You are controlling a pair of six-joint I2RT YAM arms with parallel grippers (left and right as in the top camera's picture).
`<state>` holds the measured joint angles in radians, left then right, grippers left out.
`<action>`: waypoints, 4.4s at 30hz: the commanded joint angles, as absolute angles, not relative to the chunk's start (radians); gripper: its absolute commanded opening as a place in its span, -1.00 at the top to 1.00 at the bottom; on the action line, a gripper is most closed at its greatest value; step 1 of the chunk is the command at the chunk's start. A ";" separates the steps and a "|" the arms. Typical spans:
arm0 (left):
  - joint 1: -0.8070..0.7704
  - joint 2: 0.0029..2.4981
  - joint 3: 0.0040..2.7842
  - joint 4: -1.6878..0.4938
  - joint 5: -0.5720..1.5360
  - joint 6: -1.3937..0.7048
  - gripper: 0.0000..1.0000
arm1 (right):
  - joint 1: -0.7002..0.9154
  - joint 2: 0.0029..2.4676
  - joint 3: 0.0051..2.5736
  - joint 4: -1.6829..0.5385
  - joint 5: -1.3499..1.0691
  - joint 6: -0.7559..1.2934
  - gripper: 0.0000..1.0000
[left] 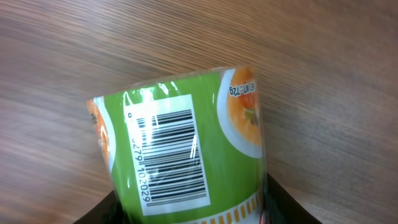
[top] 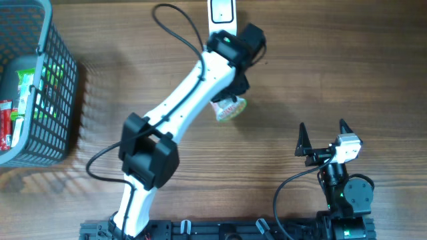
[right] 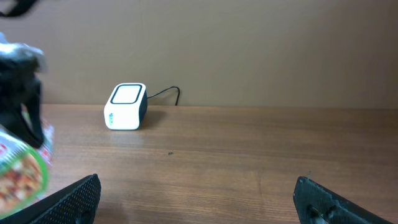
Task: Scan the item barcode
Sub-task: 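Lift the noodle cup out and carry it toward the scanner, then lower the cup onto the table and open the left gripper, then withdraw the left gripper back toward the basket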
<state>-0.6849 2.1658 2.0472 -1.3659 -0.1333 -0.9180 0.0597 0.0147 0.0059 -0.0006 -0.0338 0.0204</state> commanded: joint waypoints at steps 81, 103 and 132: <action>-0.461 2.253 1.885 -1.084 -0.147 -0.448 0.28 | 0.054 0.007 0.005 0.002 -0.047 0.007 -0.99; -0.468 2.289 1.881 -1.375 0.099 -0.345 0.58 | 0.054 0.007 0.005 0.002 -0.047 0.007 -0.99; -0.321 1.804 1.881 -1.360 0.137 -0.433 0.92 | 0.054 0.008 0.014 0.121 -0.292 0.167 -0.99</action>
